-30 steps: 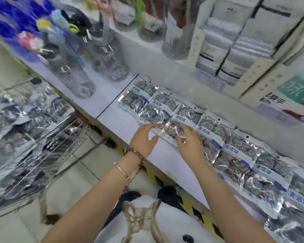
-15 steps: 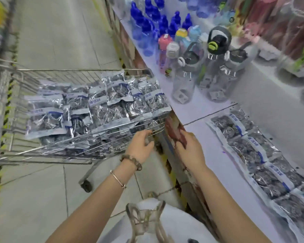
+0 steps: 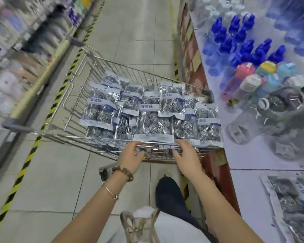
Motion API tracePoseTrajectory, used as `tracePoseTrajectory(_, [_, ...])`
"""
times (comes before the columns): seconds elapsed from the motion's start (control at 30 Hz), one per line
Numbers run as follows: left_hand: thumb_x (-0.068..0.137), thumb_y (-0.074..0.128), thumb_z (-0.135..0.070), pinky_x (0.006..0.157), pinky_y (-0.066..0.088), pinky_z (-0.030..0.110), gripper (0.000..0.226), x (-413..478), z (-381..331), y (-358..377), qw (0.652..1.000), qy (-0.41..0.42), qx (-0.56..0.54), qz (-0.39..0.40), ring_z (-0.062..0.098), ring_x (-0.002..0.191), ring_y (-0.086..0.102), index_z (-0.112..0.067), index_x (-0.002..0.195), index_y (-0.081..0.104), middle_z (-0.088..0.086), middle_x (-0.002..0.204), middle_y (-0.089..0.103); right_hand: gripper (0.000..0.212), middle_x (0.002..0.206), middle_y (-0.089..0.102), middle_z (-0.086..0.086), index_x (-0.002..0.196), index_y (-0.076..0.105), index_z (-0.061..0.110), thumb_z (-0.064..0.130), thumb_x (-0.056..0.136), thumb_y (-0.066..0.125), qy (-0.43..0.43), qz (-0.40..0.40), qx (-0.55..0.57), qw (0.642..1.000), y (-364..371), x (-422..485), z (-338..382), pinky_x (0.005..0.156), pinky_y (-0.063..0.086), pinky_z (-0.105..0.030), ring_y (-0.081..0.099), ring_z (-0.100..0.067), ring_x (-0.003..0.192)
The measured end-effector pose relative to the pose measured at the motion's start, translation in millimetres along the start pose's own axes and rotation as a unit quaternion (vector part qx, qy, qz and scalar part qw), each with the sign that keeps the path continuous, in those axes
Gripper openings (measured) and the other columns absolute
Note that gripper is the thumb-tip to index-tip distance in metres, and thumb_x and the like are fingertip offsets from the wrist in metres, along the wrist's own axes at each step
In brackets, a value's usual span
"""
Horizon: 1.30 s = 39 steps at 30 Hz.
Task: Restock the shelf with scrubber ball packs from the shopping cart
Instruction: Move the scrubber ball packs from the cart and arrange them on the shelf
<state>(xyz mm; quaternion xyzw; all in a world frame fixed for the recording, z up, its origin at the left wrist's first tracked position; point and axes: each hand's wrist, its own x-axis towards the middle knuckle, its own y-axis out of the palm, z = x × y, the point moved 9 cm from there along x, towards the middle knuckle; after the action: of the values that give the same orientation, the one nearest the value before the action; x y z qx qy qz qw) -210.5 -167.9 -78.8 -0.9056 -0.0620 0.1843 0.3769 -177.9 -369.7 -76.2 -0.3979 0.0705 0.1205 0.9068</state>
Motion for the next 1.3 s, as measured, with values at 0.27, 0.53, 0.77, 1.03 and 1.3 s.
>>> tracePoseTrajectory(0.27, [0.088, 0.057, -0.021, 0.073, 0.054, 0.031, 0.042, 105.6, 1.3, -32.6, 0.994, -0.088, -0.033, -0.061, 0.014, 0.081, 0.059, -0.017, 0.128, 0.047, 0.003, 0.118, 0.056, 0.042, 0.133, 0.05, -0.004, 0.136, 0.044, 0.017, 0.022, 0.095, 0.05, -0.013, 0.05, 0.006, 0.999, -8.2, 128.5, 14.6, 0.086, 0.046, -0.03, 0.057, -0.015, 0.092])
tracePoseTrajectory(0.53, [0.088, 0.056, -0.021, 0.057, 0.048, 0.023, 0.039, 182.1, 10.7, -70.2, 0.983, -0.141, 0.014, -0.113, 0.006, 0.069, 0.053, -0.017, 0.127, 0.048, 0.005, 0.125, 0.053, 0.041, 0.132, 0.053, -0.006, 0.134, 0.046, 0.013, 0.023, 0.094, 0.051, 0.035, 0.068, 0.009, 0.997, -21.8, 218.0, 0.1, 0.07, 0.048, -0.031, 0.057, -0.013, 0.069])
tracePoseTrajectory(0.77, [0.084, 0.063, -0.026, 0.083, 0.045, 0.033, 0.044, 198.9, 62.6, -115.8, 0.966, -0.203, 0.067, -0.146, 0.023, 0.107, 0.052, -0.012, 0.124, 0.051, 0.009, 0.122, 0.053, 0.044, 0.128, 0.056, -0.011, 0.136, 0.043, 0.008, 0.016, 0.094, 0.051, 0.113, 0.05, 0.032, 0.992, -14.6, 244.3, -20.3, 0.061, 0.051, -0.031, 0.064, -0.026, 0.085])
tracePoseTrajectory(1.03, [0.071, 0.069, -0.051, 0.095, 0.043, 0.047, 0.07, 204.8, 125.7, -145.1, 0.934, -0.288, 0.095, -0.188, 0.032, 0.115, 0.046, -0.013, 0.125, 0.045, 0.014, 0.129, 0.045, 0.036, 0.081, 0.046, 0.004, 0.126, 0.047, 0.006, 0.014, 0.092, 0.054, 0.201, -0.014, 0.028, 0.979, -22.2, 266.3, -42.2, 0.062, 0.051, -0.039, 0.055, -0.021, 0.063])
tracePoseTrajectory(1.3, [0.065, 0.074, -0.052, 0.089, 0.048, 0.046, 0.085, 217.3, 133.0, -137.0, 0.941, -0.3, 0.063, -0.14, 0.031, 0.109, 0.053, -0.018, 0.132, 0.036, 0.012, 0.124, 0.05, 0.071, 0.139, 0.041, -0.02, 0.137, 0.032, 0.001, 0.031, 0.083, 0.068, 0.279, -0.023, 0.033, 0.959, -5.9, 272.0, -54.1, 0.1, 0.038, -0.051, 0.045, -0.038, 0.123])
